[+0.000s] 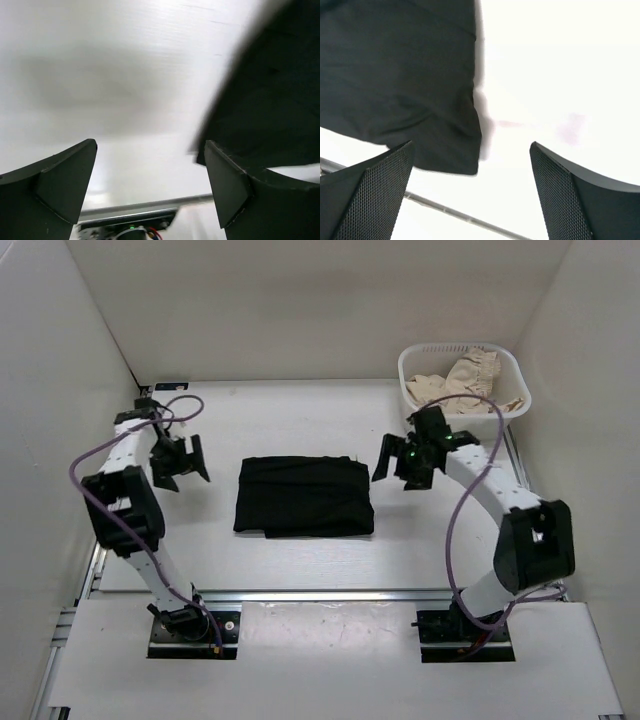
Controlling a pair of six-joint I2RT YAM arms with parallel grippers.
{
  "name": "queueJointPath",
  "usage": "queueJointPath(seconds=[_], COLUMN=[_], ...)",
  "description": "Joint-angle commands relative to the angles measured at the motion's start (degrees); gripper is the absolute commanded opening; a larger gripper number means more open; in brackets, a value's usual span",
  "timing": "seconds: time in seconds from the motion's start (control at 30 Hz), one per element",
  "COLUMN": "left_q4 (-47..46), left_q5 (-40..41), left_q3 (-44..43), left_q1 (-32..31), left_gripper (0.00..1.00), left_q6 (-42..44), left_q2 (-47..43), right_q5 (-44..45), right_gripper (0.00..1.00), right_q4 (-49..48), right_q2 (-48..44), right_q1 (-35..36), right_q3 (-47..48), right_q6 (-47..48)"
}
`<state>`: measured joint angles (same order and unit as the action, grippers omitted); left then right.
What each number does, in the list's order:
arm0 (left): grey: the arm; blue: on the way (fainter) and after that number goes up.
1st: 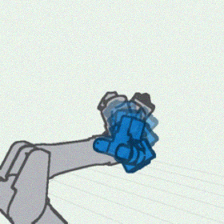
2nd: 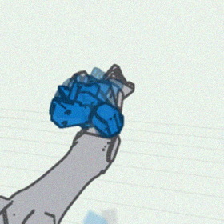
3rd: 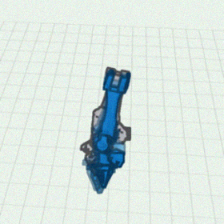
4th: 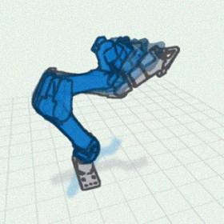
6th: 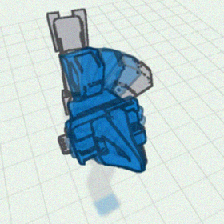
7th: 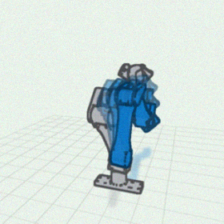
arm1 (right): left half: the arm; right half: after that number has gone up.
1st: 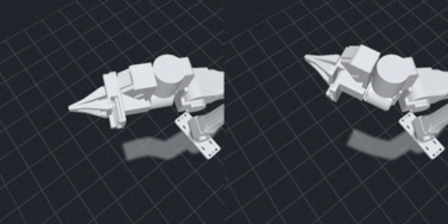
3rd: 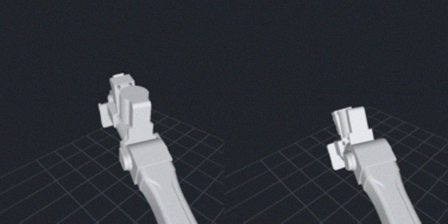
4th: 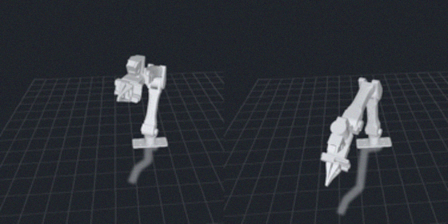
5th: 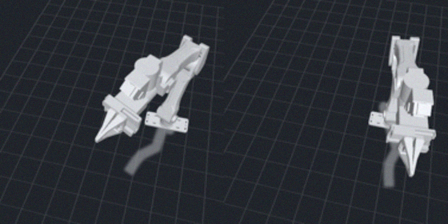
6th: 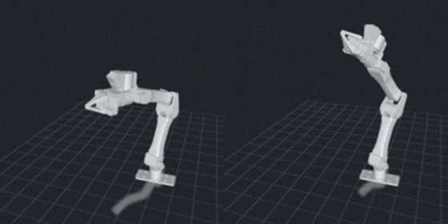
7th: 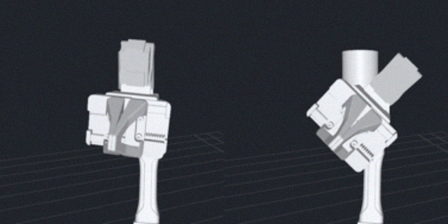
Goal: Fold and stack the trousers
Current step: Fold the trousers
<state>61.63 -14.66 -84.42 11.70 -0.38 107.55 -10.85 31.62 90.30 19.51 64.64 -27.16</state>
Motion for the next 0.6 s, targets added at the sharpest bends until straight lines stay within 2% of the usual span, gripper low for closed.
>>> queueJointPath(seconds=[0.0,0.1,0.3,0.4,0.57], left_q4=[-1.2,-2.1,-3.5,-3.5,-3.5], left_q5=[11.9,23.4,32.6,31.4,30.9], left_q3=[0.8,2.7,4.4,3.9,3.4], left_q1=[3.1,6.3,12.7,12.7,12.7], left_gripper=[1.0,1.0,1.0,1.0,1.0], left_q6=[0.4,0.4,0.4,0.4,0.4], left_q2=[-9.7,-15.1,-26.2,-30.4,-32.0], right_q5=[7.5,11.4,23.5,25.8,28.1], right_gripper=[0.99,0.99,0.99,0.99,0.99], right_q4=[22.1,29.0,39.4,41.7,41.7], right_q2=[-7.1,-14.6,-21.4,-21.4,-21.4], right_q1=[-2.9,-6.9,-18.2,-19.3,-19.3], right_q3=[9.6,11.1,16.4,18.8,20.7], right_q6=[6.0,6.0,9.9,12.6,12.7])
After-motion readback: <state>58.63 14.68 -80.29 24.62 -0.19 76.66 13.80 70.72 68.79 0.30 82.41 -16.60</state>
